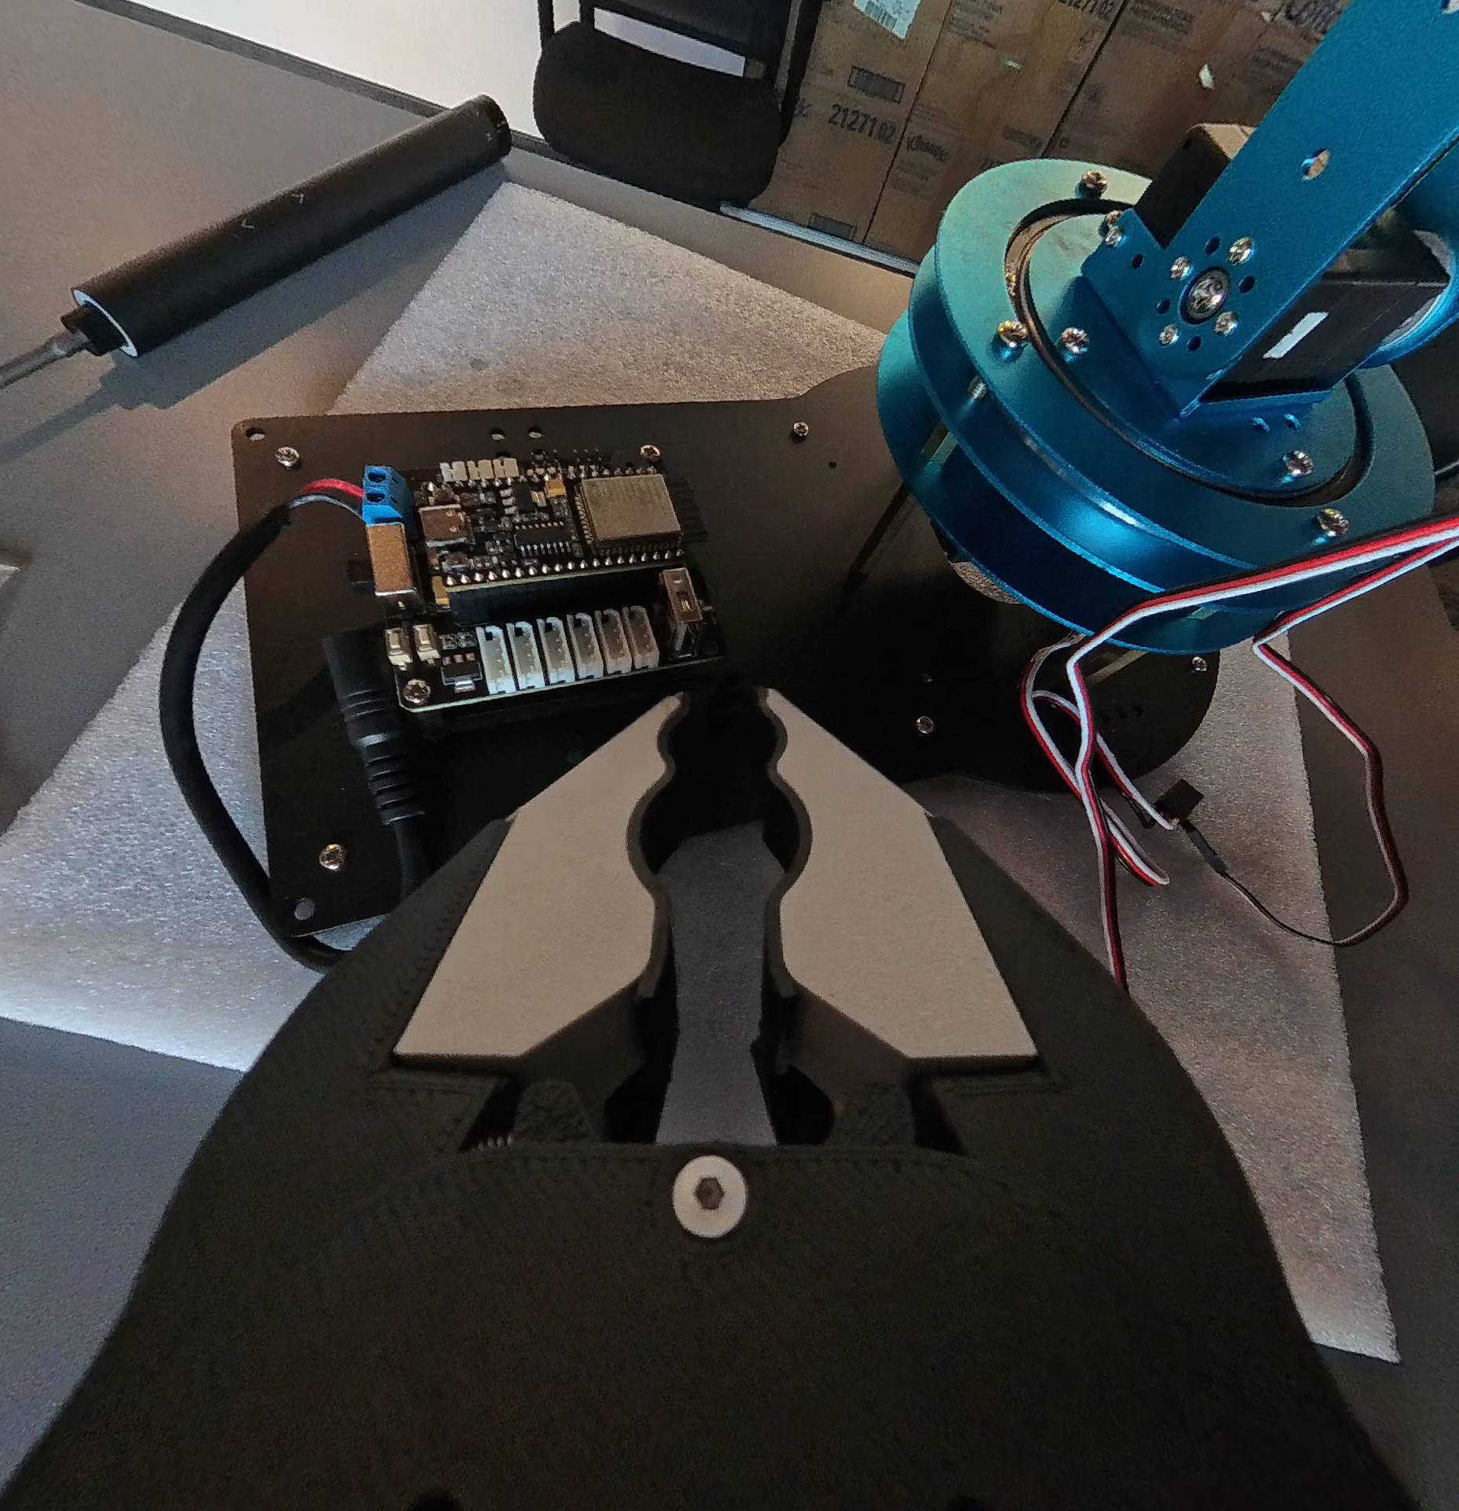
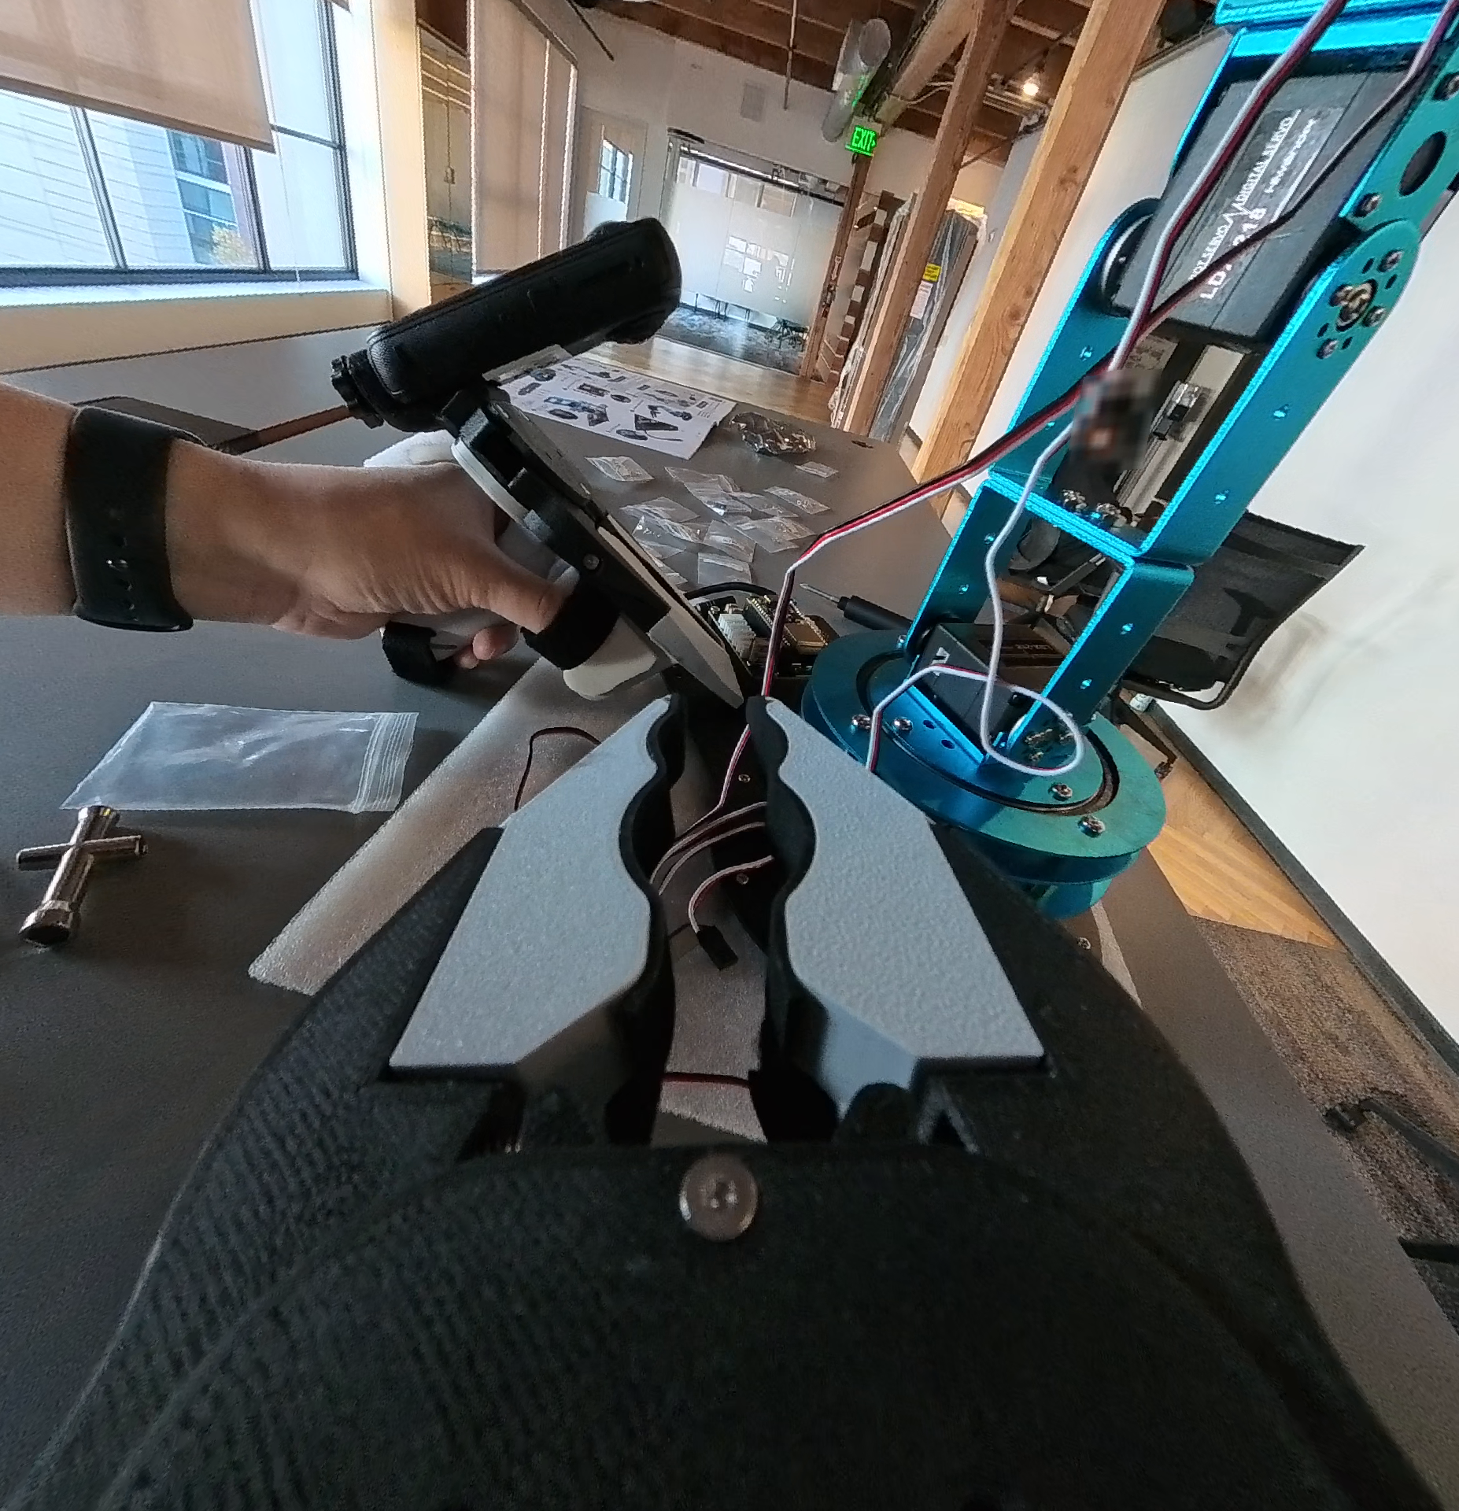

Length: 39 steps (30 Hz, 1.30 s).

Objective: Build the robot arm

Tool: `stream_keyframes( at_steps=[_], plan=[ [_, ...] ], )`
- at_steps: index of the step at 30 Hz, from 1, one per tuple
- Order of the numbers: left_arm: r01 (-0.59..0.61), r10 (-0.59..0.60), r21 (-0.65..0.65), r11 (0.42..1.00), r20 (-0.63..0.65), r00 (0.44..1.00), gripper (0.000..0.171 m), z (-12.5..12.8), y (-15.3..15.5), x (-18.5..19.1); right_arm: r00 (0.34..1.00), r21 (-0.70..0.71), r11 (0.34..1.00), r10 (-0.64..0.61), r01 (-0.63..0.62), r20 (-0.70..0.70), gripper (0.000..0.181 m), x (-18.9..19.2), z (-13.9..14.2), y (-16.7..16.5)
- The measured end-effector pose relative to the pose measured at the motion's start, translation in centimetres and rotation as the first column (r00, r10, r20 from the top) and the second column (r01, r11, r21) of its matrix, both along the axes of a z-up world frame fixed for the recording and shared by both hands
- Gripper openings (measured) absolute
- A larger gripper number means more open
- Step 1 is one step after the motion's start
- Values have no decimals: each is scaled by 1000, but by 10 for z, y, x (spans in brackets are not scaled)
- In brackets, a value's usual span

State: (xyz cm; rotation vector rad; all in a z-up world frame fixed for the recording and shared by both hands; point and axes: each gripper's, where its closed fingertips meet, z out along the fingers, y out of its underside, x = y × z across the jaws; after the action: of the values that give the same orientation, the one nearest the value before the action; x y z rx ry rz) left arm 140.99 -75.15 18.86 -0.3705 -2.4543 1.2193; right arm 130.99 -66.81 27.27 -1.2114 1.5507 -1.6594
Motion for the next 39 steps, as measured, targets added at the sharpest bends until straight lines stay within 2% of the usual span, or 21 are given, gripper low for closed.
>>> stream_keyframes(
  at_steps=[5, 12, 18, 21, 25, 28, 32, 35, 39],
  plan=[
    [-2, 2, -4, 1000, 10, 1000, 17, 0, 3, 1, 1000, -2, 1000, 1, -1, -1, 14, 0, 0, 0],
    [16, -16, -4, 1000, 45, 999, 16, 3, 20, 1, 1000, -4, 1000, 5, -5, -14, 14, 1, -2, 2],
    [16, -13, -47, 999, 49, 999, 12, 27, 62, 25, 999, 53, 998, -12, 15, -48, 7, 21, -9, 16],
    [18, -19, -78, 997, -7, 1000, 10, 42, 89, 34, 984, 28, 999, -27, 33, -175, 1, 43, -23, 23],
    [51, -51, -135, 989, 6, 999, 6, 54, 124, 39, 928, -201, 969, -204, 145, -311, 0, 65, -27, 9],
    [95, -95, -156, 983, 8, 995, 4, 57, 147, 31, 884, -290, 940, -283, 179, -371, 0, 85, -33, -4],
    [146, -149, -186, 972, -2, 989, 2, 57, 171, 16, 750, -435, 884, -402, 169, -526, 0, 97, -52, -30],
    [151, -163, -209, 966, -42, 986, 0, 60, 180, 9, 677, -500, 853, -456, 148, -577, 0, 101, -62, -42],
    [149, -172, -212, 966, -91, 981, 0, 58, 184, 4, 623, -515, 846, -478, 139, -619, 0, 104, -75, -51]
  ],
)
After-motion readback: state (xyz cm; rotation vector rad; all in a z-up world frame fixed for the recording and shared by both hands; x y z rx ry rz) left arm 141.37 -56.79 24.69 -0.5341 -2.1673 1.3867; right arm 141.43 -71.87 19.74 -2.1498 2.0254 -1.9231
